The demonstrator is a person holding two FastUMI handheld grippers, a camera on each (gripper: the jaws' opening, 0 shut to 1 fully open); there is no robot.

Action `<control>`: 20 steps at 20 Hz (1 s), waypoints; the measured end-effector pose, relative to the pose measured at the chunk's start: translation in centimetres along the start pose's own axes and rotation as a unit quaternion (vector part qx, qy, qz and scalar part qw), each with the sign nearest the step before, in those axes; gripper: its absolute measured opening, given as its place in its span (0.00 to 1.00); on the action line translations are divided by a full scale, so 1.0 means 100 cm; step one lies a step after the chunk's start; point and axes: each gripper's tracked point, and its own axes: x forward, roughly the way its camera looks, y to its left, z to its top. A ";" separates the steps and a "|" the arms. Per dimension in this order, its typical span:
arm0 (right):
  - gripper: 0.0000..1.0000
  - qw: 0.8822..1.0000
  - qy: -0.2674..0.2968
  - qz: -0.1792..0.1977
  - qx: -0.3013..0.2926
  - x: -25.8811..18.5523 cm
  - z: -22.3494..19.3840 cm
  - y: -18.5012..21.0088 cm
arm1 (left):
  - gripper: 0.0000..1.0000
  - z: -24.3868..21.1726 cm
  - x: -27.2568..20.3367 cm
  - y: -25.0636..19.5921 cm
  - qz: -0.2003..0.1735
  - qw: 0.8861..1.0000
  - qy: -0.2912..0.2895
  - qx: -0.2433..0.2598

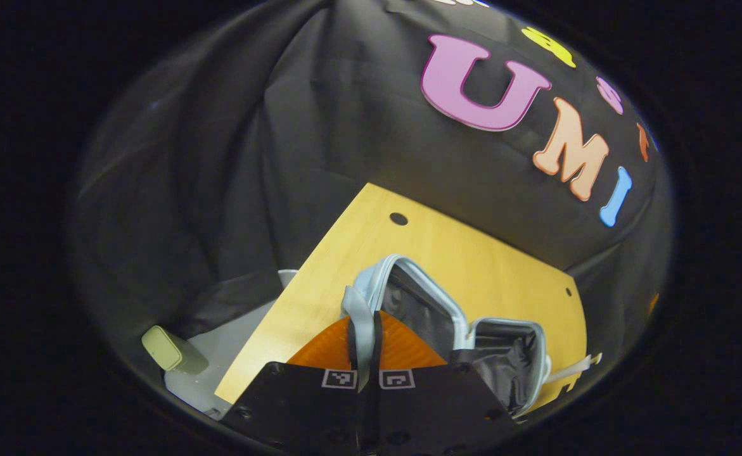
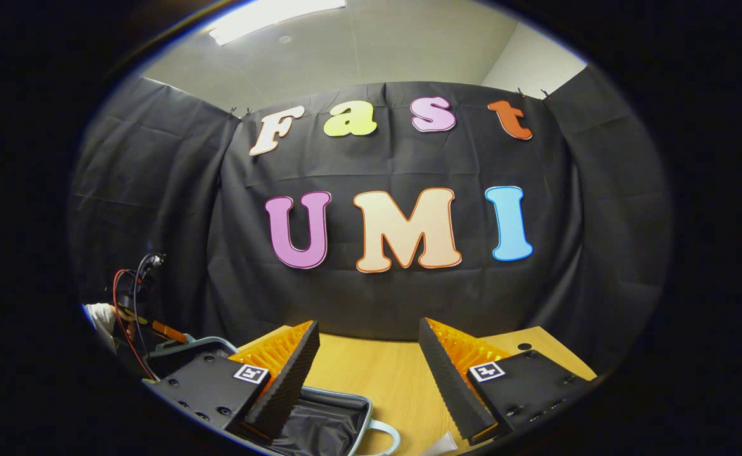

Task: First open the suitcase, pack the skin care products into it, and then close the suitcase.

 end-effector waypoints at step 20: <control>1.00 1.000 -0.010 -0.027 -0.010 -0.033 0.012 -0.108 | 0.95 0.040 -0.119 -0.133 0.079 0.951 -0.279 0.109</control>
